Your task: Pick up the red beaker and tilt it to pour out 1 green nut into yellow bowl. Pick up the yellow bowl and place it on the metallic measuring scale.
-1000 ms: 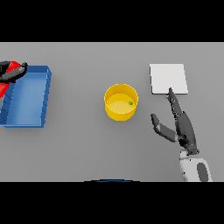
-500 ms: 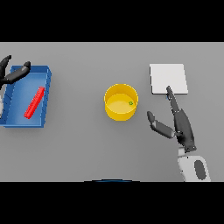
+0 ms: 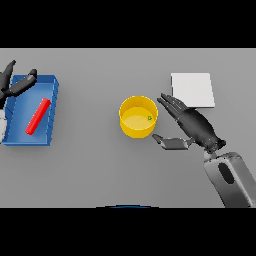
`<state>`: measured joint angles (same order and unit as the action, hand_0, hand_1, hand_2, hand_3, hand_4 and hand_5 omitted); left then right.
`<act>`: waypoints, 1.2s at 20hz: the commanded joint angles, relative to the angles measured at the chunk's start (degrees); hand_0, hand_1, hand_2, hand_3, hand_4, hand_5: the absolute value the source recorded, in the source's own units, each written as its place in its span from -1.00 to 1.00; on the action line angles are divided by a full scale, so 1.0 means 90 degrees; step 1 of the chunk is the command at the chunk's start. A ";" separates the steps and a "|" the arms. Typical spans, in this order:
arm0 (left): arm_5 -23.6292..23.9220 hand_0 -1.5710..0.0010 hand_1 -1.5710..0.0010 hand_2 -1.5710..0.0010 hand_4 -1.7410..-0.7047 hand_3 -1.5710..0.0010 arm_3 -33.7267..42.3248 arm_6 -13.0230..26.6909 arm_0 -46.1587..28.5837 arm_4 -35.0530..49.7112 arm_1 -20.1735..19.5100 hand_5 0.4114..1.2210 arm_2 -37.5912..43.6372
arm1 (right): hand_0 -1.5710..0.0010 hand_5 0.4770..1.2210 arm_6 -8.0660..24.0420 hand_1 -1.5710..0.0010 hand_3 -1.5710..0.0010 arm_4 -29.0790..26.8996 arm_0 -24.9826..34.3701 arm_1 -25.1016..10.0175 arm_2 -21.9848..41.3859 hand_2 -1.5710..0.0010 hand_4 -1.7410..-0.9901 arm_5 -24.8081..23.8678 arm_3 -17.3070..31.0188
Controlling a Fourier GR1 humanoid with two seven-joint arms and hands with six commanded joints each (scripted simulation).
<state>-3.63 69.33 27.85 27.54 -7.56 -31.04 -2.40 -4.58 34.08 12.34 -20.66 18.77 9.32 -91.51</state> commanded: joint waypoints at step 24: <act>-0.0205 1.00 1.00 1.00 0.82 1.00 -0.0148 -0.0330 -0.0074 0.0025 -0.0105 -0.28 0.0025 | 1.00 -0.44 -0.1092 1.00 0.99 0.1958 0.3011 0.0146 0.2214 1.00 0.48 0.1769 0.3143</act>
<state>-5.49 68.00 24.85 26.86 -7.32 -31.96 -2.18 -14.38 51.71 39.42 -19.35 38.69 25.26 -63.21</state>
